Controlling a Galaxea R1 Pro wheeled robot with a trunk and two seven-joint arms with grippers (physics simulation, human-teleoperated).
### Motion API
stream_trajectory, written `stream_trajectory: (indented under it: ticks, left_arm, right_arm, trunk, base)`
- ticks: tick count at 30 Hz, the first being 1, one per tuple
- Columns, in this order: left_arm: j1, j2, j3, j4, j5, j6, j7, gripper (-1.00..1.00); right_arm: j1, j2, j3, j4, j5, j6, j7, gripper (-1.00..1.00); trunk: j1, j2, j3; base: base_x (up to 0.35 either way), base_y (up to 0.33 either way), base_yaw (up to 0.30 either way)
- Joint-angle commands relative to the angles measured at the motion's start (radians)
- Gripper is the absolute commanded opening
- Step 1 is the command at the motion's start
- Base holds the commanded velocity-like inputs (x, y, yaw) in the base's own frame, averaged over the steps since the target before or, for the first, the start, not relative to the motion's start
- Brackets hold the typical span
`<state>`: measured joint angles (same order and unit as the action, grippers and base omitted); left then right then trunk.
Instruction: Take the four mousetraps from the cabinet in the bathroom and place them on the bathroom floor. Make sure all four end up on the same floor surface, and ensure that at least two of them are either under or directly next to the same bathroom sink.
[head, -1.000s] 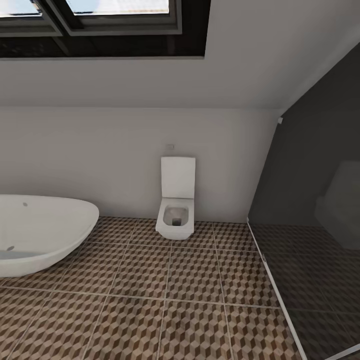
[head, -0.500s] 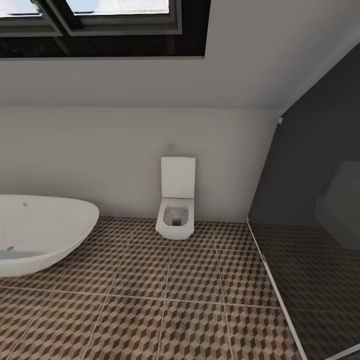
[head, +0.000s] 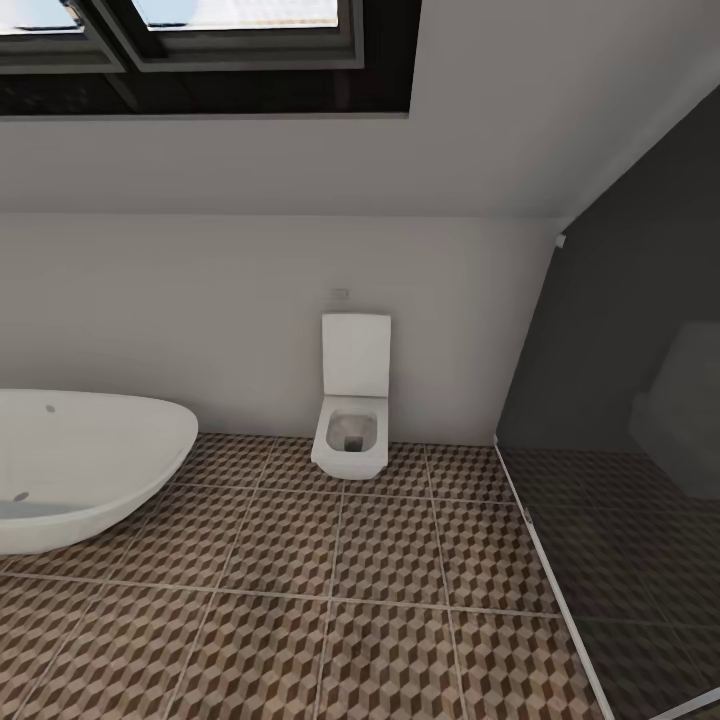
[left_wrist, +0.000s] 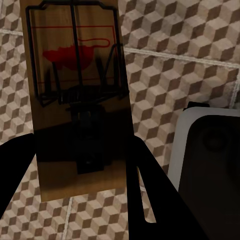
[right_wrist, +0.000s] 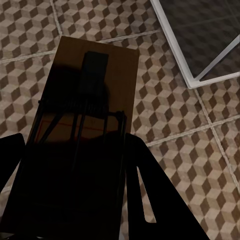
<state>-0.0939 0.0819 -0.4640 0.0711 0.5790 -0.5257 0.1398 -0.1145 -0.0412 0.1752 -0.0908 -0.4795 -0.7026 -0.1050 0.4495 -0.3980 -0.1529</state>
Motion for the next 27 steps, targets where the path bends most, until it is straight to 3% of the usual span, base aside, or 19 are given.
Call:
stream_trajectory:
  ticks: [1, 27]
  left_arm:
    - [-0.001, -0.001, -0.007, 0.003, -0.002, -0.003, 0.006, -1.0]
    - [-0.001, -0.001, -0.007, 0.003, -0.002, -0.004, 0.006, -1.0]
  right_arm:
    - [-0.001, 0.0, 0.009, -0.001, -0.002, -0.002, -0.009, -1.0]
    - [-0.001, 0.0, 0.009, -0.001, -0.002, -0.002, -0.009, -1.0]
  trunk:
    - [0.001, -0.002, -0.002]
    - [0.001, -0.002, -0.002]
  base:
    - [0.0, 0.0, 0.0]
    - [0.0, 0.0, 0.0]
